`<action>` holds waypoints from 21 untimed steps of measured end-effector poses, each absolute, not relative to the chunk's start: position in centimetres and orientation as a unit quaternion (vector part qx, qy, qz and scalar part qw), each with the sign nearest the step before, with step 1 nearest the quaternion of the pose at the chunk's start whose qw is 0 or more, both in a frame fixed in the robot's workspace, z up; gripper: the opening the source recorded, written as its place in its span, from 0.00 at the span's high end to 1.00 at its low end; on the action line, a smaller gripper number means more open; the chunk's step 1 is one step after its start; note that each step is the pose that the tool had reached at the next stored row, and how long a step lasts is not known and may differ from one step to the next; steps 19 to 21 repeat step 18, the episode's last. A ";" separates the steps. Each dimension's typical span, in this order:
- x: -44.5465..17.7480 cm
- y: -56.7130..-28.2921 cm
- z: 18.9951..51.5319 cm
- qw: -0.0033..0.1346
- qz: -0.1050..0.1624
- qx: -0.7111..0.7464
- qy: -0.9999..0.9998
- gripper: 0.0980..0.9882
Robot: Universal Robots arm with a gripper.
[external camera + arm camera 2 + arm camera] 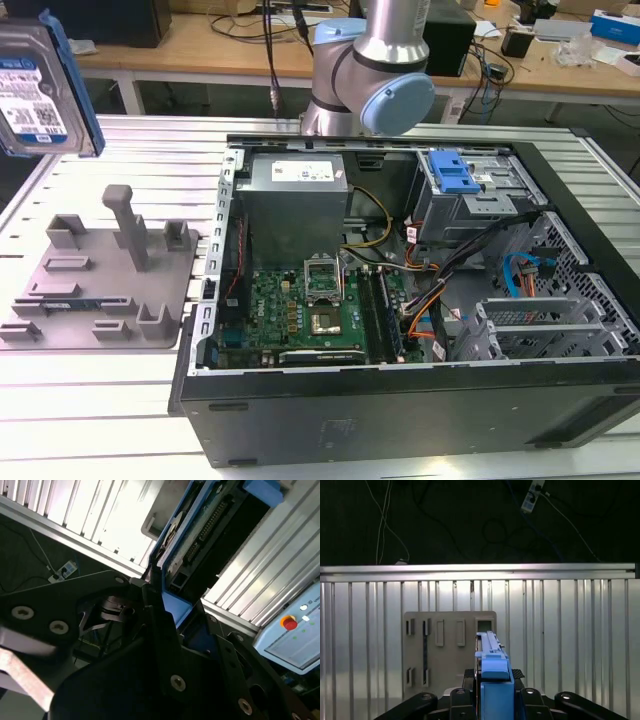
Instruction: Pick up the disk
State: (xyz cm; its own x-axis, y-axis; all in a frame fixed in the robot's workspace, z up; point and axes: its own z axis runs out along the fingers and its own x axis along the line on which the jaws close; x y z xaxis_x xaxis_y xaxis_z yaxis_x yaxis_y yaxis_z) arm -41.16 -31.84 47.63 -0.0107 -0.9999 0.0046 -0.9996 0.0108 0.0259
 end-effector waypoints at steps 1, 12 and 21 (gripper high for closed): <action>-41.1 -31.9 48.2 0.011 -0.008 0.703 -0.711 0.70; -41.2 -31.9 48.3 0.011 -0.008 0.703 -0.711 0.70; -41.2 -31.9 48.3 0.011 -0.008 0.703 -0.711 0.70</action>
